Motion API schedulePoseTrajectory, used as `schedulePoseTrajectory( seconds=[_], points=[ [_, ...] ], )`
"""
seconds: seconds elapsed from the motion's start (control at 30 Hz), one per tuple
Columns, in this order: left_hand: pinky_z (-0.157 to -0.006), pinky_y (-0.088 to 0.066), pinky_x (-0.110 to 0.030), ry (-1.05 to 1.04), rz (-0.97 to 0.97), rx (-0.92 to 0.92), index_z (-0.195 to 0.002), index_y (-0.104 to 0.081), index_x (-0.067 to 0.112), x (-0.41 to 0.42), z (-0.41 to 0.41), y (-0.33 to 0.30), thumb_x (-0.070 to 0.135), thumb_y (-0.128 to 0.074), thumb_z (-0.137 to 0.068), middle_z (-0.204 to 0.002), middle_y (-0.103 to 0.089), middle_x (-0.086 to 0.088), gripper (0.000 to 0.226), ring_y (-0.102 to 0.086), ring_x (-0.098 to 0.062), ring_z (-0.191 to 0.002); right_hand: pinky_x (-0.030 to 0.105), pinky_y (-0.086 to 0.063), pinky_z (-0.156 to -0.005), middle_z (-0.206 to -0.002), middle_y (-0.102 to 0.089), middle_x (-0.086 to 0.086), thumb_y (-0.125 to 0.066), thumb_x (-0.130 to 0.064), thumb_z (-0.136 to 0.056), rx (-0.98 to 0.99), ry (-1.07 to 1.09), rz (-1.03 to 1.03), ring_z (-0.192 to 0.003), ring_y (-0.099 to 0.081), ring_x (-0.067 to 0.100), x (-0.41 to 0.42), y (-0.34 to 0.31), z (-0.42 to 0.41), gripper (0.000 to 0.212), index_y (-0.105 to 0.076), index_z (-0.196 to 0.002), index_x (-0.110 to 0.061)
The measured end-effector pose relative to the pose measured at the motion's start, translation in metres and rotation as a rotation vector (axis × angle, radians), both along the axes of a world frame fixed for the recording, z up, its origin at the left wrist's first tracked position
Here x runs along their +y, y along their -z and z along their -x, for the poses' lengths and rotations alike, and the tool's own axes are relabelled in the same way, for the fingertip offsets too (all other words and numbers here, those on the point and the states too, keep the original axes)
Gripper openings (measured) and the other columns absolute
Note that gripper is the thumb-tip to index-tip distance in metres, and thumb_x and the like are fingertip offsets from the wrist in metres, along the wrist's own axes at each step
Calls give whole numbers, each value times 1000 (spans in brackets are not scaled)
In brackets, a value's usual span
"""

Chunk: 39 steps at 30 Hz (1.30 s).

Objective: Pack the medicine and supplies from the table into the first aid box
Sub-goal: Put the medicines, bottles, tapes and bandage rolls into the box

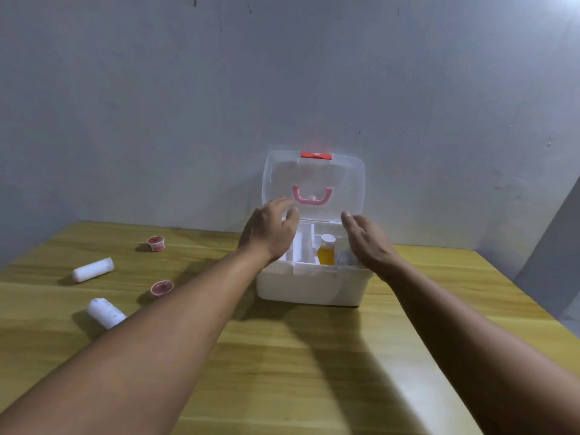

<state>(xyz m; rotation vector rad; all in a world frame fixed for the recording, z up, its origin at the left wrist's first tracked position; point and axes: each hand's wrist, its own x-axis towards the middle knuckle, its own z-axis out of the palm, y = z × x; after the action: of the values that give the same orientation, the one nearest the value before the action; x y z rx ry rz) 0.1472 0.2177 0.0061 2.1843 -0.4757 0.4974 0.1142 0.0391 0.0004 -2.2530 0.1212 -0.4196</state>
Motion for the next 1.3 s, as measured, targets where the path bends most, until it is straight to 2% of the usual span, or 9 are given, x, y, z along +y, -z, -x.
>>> schedulePoseTrajectory(
  seconds=[0.17, 0.3, 0.7, 0.8, 0.9, 1.03, 1.1, 1.17, 1.3],
  points=[
    [-82, -46, -32, -128, 60, 8, -89, -69, 10, 42, 3, 1, 24, -46, -94, -106, -71, -13, 27, -62, -33, -103, 52, -45, -96, -113, -62, 25, -33, -44, -101, -46, 36, -81, -104, -57, 38, 0, -4, 3, 59, -57, -116, 8],
    [-92, -46, -28, -219, -43, 114, -102, -74, 11, 98, 10, 3, 19, -58, -87, -111, -73, -8, 24, -64, -26, -106, 55, -45, -95, -103, -58, 15, -33, -51, -98, -60, 129, -173, -100, -55, 34, -1, 7, 8, 49, -58, -106, -10],
    [-82, -49, -27, -350, -421, 532, -86, -75, 24, 225, 52, 22, 26, -71, -78, -106, -70, -2, 9, -62, -20, -101, 41, -38, -79, -96, -55, 19, -30, -54, -98, -34, 149, -72, -91, -50, 32, 2, 12, 12, 63, -60, -97, 1],
    [-98, -46, -33, -292, -519, 632, -102, -72, 31, 234, 60, 25, 25, -61, -81, -127, -47, 0, 24, -45, -19, -127, 41, -37, -77, -96, -57, 23, -30, -53, -99, -29, 153, -47, -89, -49, 31, 2, 12, 13, 69, -61, -100, 9],
    [-102, -40, -31, -225, -591, 704, -124, -62, 31, 238, 68, 24, 21, -48, -80, -137, -38, 3, 48, -40, -21, -131, 45, -42, -85, -106, -61, 30, -31, -55, -98, -33, 158, -62, -91, -51, 33, 2, 14, 12, 72, -61, -104, 10],
    [-89, -43, -28, -222, -605, 607, -116, -65, 26, 231, 73, 28, 7, -58, -81, -133, -48, -9, 40, -42, -23, -131, 50, -43, -89, -111, -61, 32, -28, -59, -96, -46, 154, -74, -100, -55, 42, 2, 15, 11, 77, -60, -106, 11],
    [-77, -45, -28, -234, -568, 509, -95, -69, 26, 225, 72, 31, 17, -70, -77, -107, -59, -6, 20, -52, -21, -107, 49, -42, -90, -112, -61, 29, -26, -60, -96, -42, 155, -84, -98, -54, 38, 1, 15, 11, 77, -61, -105, 8],
    [-84, -47, -31, -238, -536, 454, -90, -69, 28, 219, 68, 34, 22, -74, -75, -106, -63, -3, 17, -51, -18, -98, 49, -41, -92, -116, -60, 28, -24, -63, -94, -40, 154, -100, -104, -53, 38, 0, 16, 10, 77, -61, -108, 4],
    [-100, -39, -27, -165, -486, 430, -132, -53, 30, 204, 62, 35, 8, -65, -77, -143, -44, 5, 60, -45, -17, -130, 51, -42, -93, -115, -59, 25, -23, -67, -92, -34, 150, -99, -107, -53, 39, -2, 18, 8, 78, -61, -107, -2]
  ],
)
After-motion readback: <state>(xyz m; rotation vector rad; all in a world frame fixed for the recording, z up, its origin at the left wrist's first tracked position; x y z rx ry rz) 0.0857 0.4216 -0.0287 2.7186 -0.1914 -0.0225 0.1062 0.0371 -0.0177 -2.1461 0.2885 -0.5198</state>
